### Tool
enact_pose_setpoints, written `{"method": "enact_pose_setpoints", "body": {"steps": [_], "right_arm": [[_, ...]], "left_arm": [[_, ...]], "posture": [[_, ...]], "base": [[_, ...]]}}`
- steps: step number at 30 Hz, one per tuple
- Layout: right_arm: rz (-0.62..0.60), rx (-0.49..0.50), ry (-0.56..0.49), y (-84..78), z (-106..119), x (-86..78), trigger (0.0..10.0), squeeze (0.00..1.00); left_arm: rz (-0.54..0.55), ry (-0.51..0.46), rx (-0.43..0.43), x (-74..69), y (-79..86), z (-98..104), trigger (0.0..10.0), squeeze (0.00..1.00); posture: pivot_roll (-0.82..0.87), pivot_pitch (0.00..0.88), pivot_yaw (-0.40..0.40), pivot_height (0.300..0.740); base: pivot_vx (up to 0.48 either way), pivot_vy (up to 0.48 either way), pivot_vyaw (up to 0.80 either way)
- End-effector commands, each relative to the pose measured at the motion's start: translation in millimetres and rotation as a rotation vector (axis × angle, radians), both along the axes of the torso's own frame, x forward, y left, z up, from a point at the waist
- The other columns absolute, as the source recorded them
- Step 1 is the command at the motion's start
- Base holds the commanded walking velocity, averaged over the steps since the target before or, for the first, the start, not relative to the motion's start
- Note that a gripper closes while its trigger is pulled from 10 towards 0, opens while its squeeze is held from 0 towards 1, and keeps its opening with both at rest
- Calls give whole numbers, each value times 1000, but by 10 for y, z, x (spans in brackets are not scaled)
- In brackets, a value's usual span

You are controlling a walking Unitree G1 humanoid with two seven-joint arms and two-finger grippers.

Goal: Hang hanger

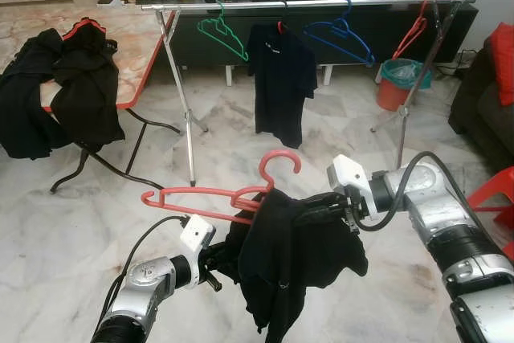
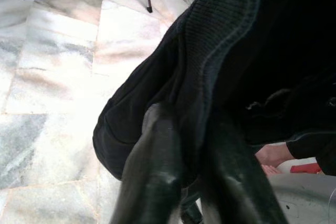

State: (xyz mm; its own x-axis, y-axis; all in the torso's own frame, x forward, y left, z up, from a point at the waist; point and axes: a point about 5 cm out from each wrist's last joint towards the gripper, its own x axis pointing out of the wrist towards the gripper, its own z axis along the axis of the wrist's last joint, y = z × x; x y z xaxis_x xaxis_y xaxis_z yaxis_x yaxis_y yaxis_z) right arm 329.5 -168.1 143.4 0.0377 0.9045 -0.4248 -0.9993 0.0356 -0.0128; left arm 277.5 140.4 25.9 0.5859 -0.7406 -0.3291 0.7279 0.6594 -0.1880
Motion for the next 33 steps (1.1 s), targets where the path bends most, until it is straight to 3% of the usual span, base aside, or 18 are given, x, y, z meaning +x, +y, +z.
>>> {"method": "enact_pose_setpoints", "body": {"steps": [1,17,22,28,29,30,33], "right_arm": [[10,15,-40,26,108,44,0,0],[5,-16,-38,-7,57,23,0,0],[-32,-43,-31,-139,3,-11,0,0],[-92,37,-26,-216,64,-1,0,0],[-92,49,-19,-239,74,-11,0,0],[-96,70,-10,-268,91,-19,0,0],[-113,173,27,-369,174,-45,0,0]], "left_arm": [[6,-4,-16,22,7,23,0,0],[36,15,7,-5,58,-23,0,0],[82,29,75,-18,147,-92,0,0],[162,64,166,-21,233,-190,0,0],[176,76,175,-26,252,-207,8275,0],[181,85,181,-36,267,-222,10000,0],[202,107,205,-73,318,-272,10000,0]], "posture": [[-46,10,-21,740],[-42,14,-20,740],[-46,13,-21,740],[-47,11,-19,740],[-47,11,-19,740],[-47,11,-19,740],[-50,8,-20,740]], "base": [[0,0,0],[0,0,0],[0,0,0],[0,0,0],[0,0,0],[0,0,0],[0,0,0]]}}
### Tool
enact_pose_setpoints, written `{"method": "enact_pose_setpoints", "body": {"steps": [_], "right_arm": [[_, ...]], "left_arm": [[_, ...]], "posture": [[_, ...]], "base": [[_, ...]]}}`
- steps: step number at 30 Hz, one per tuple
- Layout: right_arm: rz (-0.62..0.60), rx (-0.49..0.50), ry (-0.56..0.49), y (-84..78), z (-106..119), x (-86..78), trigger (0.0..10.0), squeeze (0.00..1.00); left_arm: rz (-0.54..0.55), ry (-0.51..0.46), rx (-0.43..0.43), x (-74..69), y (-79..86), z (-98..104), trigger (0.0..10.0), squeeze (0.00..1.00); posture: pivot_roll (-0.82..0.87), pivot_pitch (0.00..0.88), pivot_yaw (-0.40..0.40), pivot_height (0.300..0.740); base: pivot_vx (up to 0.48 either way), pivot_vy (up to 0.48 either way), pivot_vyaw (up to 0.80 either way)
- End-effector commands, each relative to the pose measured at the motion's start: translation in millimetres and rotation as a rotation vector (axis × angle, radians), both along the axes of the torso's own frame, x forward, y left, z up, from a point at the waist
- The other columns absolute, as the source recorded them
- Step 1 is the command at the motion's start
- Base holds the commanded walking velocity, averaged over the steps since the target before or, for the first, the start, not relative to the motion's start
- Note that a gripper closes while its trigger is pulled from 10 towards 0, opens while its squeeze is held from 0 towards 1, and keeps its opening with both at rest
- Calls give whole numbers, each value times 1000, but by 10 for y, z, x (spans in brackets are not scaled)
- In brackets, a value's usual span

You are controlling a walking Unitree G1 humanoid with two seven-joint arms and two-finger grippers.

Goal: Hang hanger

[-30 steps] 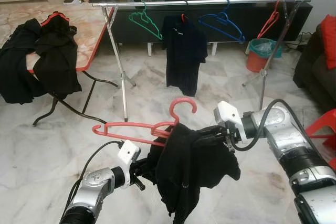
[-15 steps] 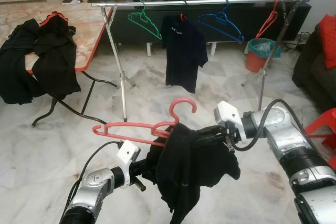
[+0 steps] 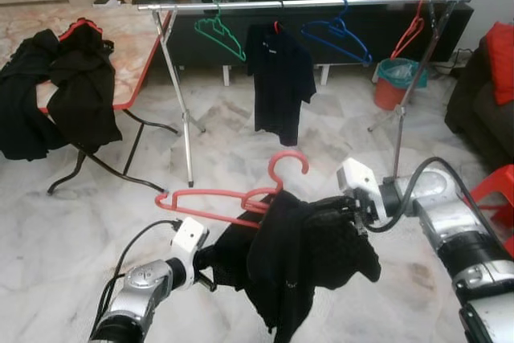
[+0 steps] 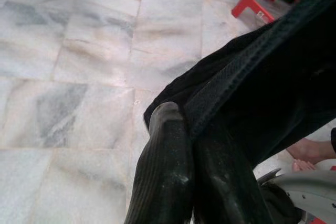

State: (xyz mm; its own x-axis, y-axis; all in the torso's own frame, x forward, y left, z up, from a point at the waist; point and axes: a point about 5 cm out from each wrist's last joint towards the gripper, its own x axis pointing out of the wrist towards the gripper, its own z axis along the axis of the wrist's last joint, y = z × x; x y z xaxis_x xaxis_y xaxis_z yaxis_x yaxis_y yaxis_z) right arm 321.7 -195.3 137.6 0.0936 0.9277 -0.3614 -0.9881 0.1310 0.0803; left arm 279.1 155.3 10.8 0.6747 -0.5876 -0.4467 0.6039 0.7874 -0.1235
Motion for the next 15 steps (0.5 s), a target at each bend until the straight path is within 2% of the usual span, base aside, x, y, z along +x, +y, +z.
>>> {"method": "enact_pose_setpoints", "body": {"steps": [1,2,4,7,12,15], "right_arm": [[-22,107,-59,-109,242,26,0,0],[-22,107,-59,-109,242,26,0,0],[-6,119,-33,-167,250,-24,0,0],[13,68,-19,-201,199,-73,0,0],[56,-39,28,-295,121,-214,0,0],[85,-153,47,-382,65,-290,0,0]], "left_arm": [[50,67,75,-94,179,-130,10000,0],[50,67,75,-94,179,-130,10000,0],[117,88,114,-94,268,-166,10000,0],[130,89,127,-92,306,-169,10000,0],[185,91,164,-76,424,-163,10000,0],[208,92,180,-73,485,-159,10000,0]], "posture": [[-50,8,-20,740],[-50,8,-20,740],[-51,9,-19,740],[-51,9,-19,740],[-52,15,-20,740],[-55,18,-18,740]], "base": [[0,0,0],[0,0,0],[0,0,0],[0,0,0],[0,0,0],[0,0,0]]}}
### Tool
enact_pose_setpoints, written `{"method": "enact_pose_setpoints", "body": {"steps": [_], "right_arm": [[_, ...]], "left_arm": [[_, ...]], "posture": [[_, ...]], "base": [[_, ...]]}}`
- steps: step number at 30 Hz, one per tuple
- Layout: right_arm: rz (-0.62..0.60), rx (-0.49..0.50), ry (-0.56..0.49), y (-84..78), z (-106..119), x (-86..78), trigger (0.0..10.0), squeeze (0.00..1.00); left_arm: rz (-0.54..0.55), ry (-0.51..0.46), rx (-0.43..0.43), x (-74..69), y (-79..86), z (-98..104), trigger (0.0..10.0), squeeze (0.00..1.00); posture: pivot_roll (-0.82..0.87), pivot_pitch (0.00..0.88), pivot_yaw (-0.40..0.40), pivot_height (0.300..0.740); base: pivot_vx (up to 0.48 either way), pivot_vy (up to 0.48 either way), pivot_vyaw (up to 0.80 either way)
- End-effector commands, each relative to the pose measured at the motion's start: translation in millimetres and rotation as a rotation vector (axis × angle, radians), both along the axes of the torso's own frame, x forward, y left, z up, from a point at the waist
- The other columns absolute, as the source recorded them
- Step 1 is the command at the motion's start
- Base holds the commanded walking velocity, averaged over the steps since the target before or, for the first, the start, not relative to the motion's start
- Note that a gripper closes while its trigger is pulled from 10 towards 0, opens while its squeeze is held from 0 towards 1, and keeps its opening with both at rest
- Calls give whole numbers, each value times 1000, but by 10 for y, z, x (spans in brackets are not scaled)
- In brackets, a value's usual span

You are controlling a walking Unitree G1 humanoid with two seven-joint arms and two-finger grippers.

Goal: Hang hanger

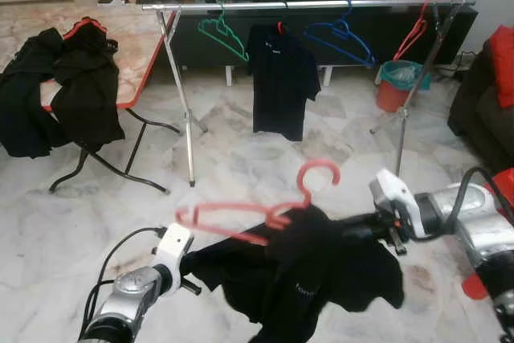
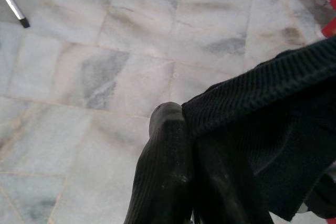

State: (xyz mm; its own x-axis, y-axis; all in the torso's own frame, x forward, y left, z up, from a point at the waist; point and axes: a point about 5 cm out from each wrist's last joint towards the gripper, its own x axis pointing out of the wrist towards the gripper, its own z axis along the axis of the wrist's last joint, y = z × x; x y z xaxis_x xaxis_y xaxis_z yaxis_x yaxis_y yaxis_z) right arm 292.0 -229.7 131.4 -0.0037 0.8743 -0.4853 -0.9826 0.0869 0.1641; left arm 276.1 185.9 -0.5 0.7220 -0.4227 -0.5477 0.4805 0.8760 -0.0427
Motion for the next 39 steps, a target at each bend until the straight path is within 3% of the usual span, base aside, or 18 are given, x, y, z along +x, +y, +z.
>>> {"method": "enact_pose_setpoints", "body": {"steps": [1,6,9,12,20,22,25,39], "right_arm": [[35,-45,-48,-60,115,-7,0,0],[53,-174,-37,-178,64,-61,0,0],[57,-186,-34,-191,62,-72,0,0],[94,-289,-31,-253,16,-103,0,0],[72,-422,-112,-266,-63,-34,0,0],[60,-413,-143,-229,-74,-8,0,0],[7,-320,-188,-119,-38,67,0,0],[-16,-349,-222,-67,-146,100,0,0]], "left_arm": [[69,40,53,-42,190,-45,10000,0],[79,39,67,-37,222,-45,10000,0],[81,36,79,-33,231,-44,10000,0],[81,37,92,-27,239,-44,10000,0],[71,30,103,-12,238,-33,10000,0],[63,30,105,-10,232,-32,10000,0],[55,31,104,-10,222,-34,10000,0],[-18,42,110,-33,145,-57,10000,0]], "posture": [[-55,18,-18,740],[-57,20,-18,740],[-57,21,-14,740],[-57,22,-13,740],[-57,22,-13,740],[-56,23,-13,740],[-56,24,-14,740],[-55,24,-14,740]], "base": [[0,0,0],[0,0,0],[0,0,0],[0,0,0],[0,0,0],[0,0,0],[0,0,0],[0,0,0]]}}
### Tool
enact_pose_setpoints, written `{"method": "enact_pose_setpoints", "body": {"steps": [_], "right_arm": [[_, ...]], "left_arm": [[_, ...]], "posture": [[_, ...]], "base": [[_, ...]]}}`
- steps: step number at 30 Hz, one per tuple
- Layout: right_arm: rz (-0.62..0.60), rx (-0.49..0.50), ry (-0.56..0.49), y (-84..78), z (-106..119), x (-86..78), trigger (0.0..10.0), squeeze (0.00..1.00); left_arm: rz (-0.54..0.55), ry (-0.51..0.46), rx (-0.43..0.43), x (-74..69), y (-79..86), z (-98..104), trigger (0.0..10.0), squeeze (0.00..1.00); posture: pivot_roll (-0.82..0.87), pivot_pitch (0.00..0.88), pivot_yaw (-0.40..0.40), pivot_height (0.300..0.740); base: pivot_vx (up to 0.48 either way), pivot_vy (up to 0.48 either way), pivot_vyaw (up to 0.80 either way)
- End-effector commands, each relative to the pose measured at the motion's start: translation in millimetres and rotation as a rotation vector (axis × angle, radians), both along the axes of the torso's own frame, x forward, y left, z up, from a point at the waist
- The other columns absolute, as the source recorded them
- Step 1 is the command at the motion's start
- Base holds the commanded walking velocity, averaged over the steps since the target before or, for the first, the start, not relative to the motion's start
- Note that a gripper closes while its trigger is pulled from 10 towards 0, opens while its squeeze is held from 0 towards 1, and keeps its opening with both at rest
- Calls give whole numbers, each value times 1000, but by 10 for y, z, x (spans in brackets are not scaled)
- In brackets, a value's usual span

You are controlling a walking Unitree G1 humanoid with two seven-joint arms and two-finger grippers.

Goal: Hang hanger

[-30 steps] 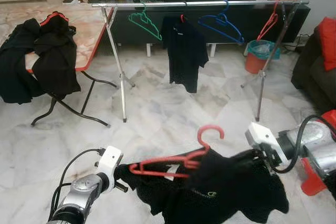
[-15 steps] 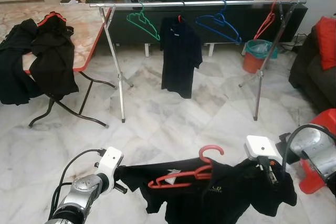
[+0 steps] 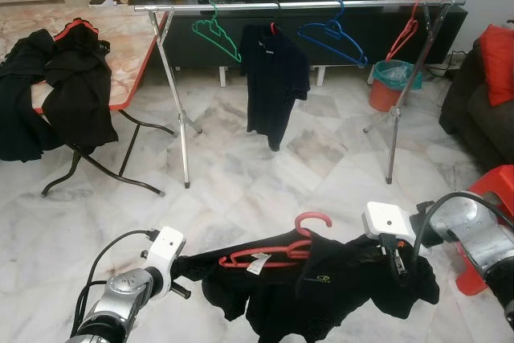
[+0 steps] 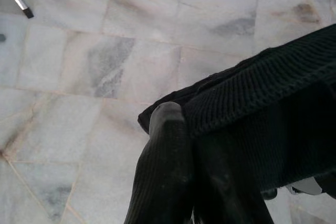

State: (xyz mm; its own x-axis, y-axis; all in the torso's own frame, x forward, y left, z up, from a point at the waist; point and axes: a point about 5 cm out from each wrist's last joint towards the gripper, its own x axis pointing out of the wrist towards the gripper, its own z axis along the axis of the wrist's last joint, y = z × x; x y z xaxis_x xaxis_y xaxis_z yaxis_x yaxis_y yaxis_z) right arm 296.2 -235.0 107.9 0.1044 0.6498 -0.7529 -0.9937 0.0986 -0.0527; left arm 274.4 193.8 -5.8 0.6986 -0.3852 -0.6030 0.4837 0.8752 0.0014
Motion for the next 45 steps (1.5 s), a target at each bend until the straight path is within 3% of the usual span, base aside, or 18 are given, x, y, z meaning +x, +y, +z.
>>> {"method": "enact_pose_setpoints", "body": {"steps": [1,6,9,23,29,35,40,45], "right_arm": [[-23,23,-51,-4,96,70,0,0],[-39,85,-123,61,152,143,0,0],[-43,93,-98,82,124,140,0,0],[42,-125,-34,25,-167,10,0,0],[35,-123,-41,73,-244,-2,0,0],[-51,-109,-137,153,-336,64,0,0],[-105,-80,-138,240,-492,25,0,0],[-281,-21,-217,380,-620,86,0,0]], "left_arm": [[-21,7,40,-21,60,-8,10000,0],[-50,14,45,-41,21,-30,10000,0],[-60,16,46,-43,-2,-36,10000,0],[-47,-44,22,104,34,130,10000,0],[-66,-60,-25,145,-8,196,10000,0],[-152,-79,-93,169,-87,304,10000,0],[-152,-101,-122,229,-111,386,10000,0],[-183,-113,-145,256,-142,460,10000,0]], "posture": [[-55,24,-14,740],[-59,22,-13,740],[-57,23,-13,740],[-50,22,-15,740],[-49,22,-14,740],[-47,22,-13,740],[-37,22,-12,740],[-31,21,-4,740]], "base": [[0,0,0],[0,0,0],[0,0,0],[0,0,0],[0,0,0],[0,0,0],[0,0,0],[0,0,0]]}}
